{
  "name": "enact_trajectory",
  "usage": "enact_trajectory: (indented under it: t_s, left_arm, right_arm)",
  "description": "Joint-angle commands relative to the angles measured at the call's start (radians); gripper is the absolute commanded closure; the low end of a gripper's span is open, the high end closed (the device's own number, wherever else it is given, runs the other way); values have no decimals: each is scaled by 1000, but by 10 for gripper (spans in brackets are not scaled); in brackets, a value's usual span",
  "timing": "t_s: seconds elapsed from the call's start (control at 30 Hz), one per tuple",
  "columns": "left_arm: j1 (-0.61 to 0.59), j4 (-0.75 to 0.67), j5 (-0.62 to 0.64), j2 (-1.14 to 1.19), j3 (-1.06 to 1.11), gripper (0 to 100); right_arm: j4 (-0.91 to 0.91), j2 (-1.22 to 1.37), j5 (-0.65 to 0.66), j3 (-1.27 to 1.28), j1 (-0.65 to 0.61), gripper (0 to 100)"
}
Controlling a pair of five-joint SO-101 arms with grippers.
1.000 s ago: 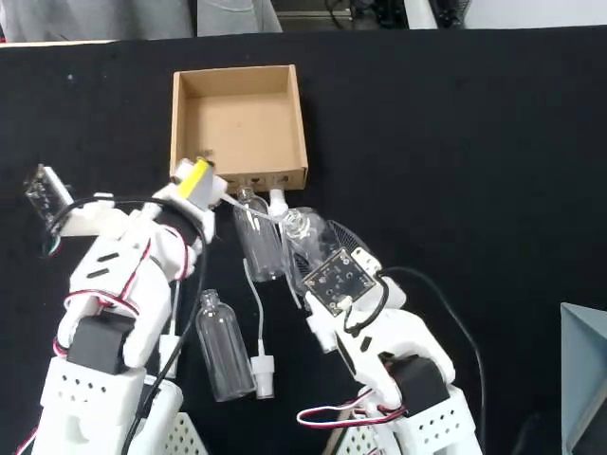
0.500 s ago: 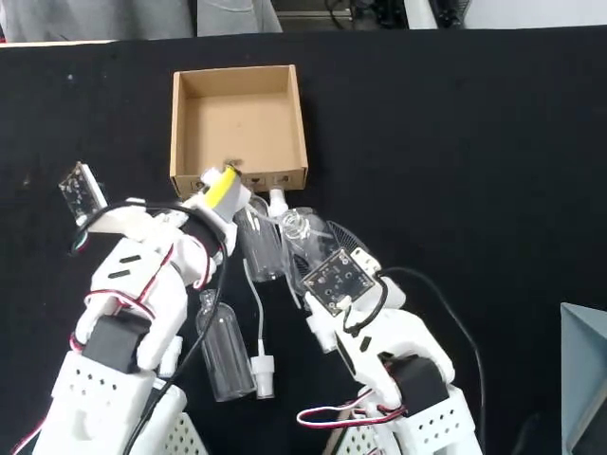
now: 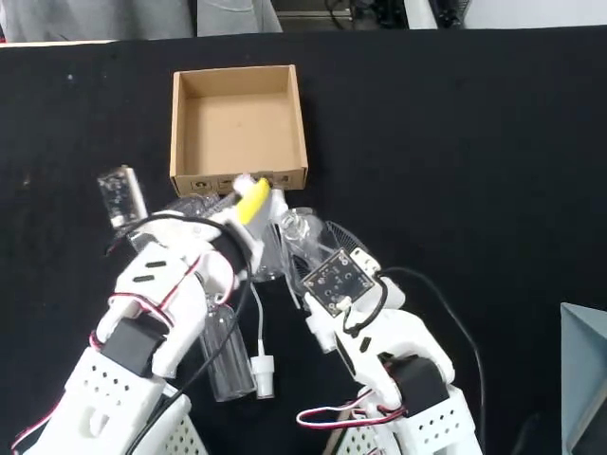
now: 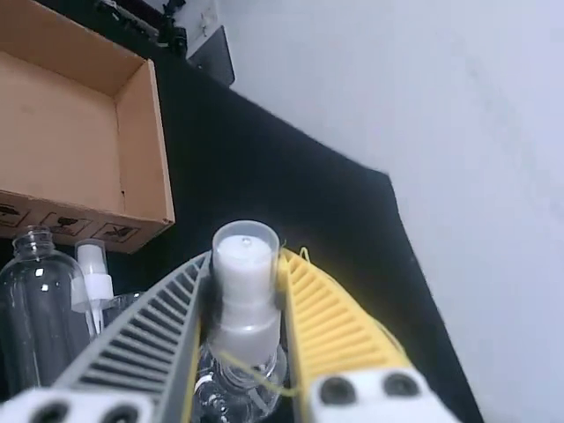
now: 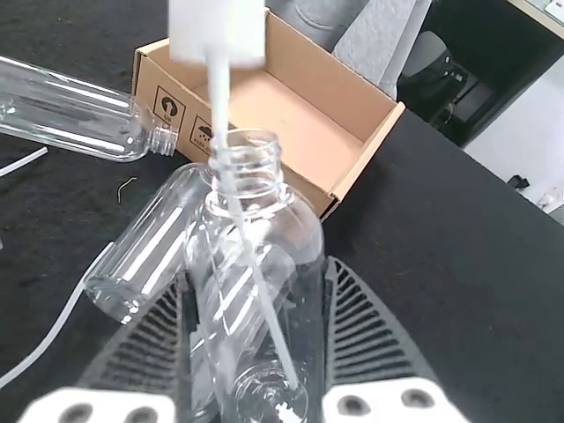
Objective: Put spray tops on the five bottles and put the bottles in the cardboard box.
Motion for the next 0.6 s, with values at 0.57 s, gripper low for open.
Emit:
enact_trajectory:
  t_s: [0.57]
  left_arm:
    - [102, -21, -161, -12, 18, 968]
  right_arm:
    - [-28, -101, 0, -5, -17, 966]
